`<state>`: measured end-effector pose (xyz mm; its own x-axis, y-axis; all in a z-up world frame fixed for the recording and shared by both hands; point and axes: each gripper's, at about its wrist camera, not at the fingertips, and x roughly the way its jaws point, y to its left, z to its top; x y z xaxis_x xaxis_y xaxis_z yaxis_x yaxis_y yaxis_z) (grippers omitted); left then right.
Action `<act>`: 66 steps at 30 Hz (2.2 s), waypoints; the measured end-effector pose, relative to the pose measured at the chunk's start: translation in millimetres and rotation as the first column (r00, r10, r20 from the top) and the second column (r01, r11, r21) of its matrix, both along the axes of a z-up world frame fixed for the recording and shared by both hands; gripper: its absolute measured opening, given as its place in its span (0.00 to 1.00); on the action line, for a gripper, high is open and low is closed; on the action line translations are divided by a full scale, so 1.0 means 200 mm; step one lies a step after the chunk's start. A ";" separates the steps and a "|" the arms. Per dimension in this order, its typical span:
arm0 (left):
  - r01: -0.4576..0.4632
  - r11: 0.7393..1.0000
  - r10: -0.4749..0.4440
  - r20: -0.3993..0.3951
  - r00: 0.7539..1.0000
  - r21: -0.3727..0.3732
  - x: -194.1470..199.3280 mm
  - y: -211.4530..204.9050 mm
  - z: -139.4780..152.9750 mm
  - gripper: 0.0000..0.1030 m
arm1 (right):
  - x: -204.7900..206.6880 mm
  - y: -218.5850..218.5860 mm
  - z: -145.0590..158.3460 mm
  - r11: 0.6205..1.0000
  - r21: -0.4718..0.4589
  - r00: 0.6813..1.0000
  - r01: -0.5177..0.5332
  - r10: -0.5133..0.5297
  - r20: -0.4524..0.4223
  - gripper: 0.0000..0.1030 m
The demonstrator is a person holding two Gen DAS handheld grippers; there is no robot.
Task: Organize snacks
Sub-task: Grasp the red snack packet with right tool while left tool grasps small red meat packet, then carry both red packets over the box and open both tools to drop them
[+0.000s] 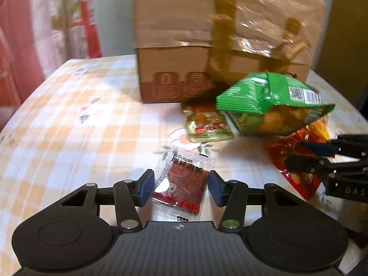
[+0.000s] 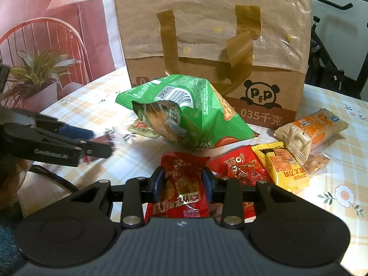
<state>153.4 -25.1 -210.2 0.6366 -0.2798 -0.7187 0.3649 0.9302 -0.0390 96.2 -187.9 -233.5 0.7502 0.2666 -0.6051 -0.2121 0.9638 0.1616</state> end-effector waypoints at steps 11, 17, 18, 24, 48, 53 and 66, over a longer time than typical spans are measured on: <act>0.038 0.998 -0.039 0.026 0.999 0.046 -0.03 -0.05 -0.01 0.57 | 0.00 0.00 0.00 1.000 -0.003 1.000 0.002 -0.002 0.003 0.36; 0.061 0.997 -0.063 0.040 0.997 0.039 -0.05 -0.04 0.00 0.41 | 0.00 0.00 0.00 1.000 -0.002 1.000 0.002 -0.002 0.002 0.36; 0.057 0.998 -0.059 0.043 0.997 0.039 -0.05 -0.04 0.00 0.39 | 0.00 0.00 0.00 1.000 -0.002 1.000 0.002 -0.002 0.002 0.36; 0.012 1.000 -0.012 0.058 0.998 -0.009 -0.04 0.00 0.03 0.39 | 0.00 0.00 0.00 1.000 -0.002 1.000 0.002 -0.002 0.003 0.36; -0.011 1.000 0.013 0.068 0.998 -0.026 -0.03 0.01 0.04 0.39 | -0.03 0.03 0.01 0.999 -0.020 0.999 -0.040 0.040 0.032 0.36; -0.016 0.999 0.018 0.072 0.997 -0.031 -0.04 0.02 0.05 0.39 | -0.03 0.04 0.02 0.999 -0.015 0.998 -0.045 0.046 0.041 0.36; -0.025 0.999 0.030 0.135 0.990 -0.041 -0.12 0.03 0.17 0.39 | -0.17 0.05 0.10 0.998 -0.036 0.994 -0.050 0.053 0.098 0.32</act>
